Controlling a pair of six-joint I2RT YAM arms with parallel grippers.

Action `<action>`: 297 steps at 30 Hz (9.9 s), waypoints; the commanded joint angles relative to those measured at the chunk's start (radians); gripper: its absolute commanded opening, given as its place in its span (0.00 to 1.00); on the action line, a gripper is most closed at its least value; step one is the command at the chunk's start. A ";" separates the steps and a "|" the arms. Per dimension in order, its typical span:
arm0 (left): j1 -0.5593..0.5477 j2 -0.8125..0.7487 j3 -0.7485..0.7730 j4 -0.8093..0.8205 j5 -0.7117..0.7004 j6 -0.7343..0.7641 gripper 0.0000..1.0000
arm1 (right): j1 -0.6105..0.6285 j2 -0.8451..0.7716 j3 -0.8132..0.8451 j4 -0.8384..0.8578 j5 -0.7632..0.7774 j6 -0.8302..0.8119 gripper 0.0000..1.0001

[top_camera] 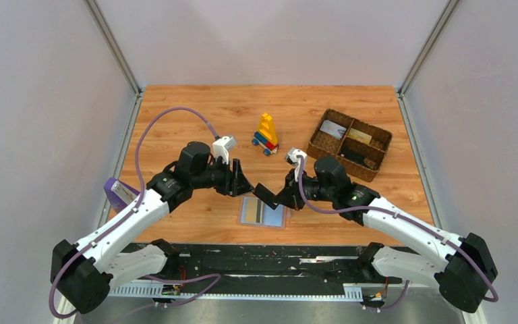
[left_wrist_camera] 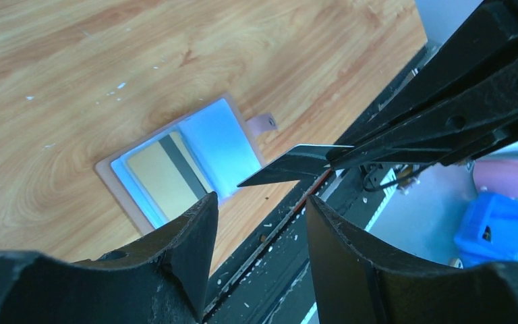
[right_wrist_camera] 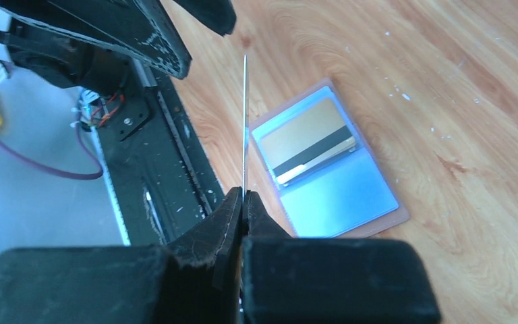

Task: Take the credit cards out of the card holder
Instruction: Place the credit card in the storage box, then remove the credit card from the card holder.

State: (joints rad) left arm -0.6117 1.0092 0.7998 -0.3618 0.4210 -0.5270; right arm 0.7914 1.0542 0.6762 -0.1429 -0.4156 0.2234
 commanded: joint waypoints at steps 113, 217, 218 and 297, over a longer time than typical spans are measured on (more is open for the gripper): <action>0.000 0.200 -0.048 0.417 0.673 -0.092 0.00 | -0.261 0.320 0.402 -0.358 -0.795 -0.145 0.34; 0.015 0.097 0.177 -0.273 0.031 0.239 1.00 | -1.010 0.389 -0.197 0.658 0.264 0.651 0.28; 0.016 0.099 0.177 -0.274 0.031 0.239 1.00 | -1.011 0.388 -0.185 0.634 0.266 0.641 0.30; 0.028 0.452 -0.200 0.188 -0.058 -0.050 0.17 | 0.064 0.542 0.021 0.226 0.170 0.772 0.24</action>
State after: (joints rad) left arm -0.5869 1.4570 0.6270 -0.1642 0.3931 -0.5751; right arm 0.8417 1.5757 0.6468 0.0872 -0.2558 1.0012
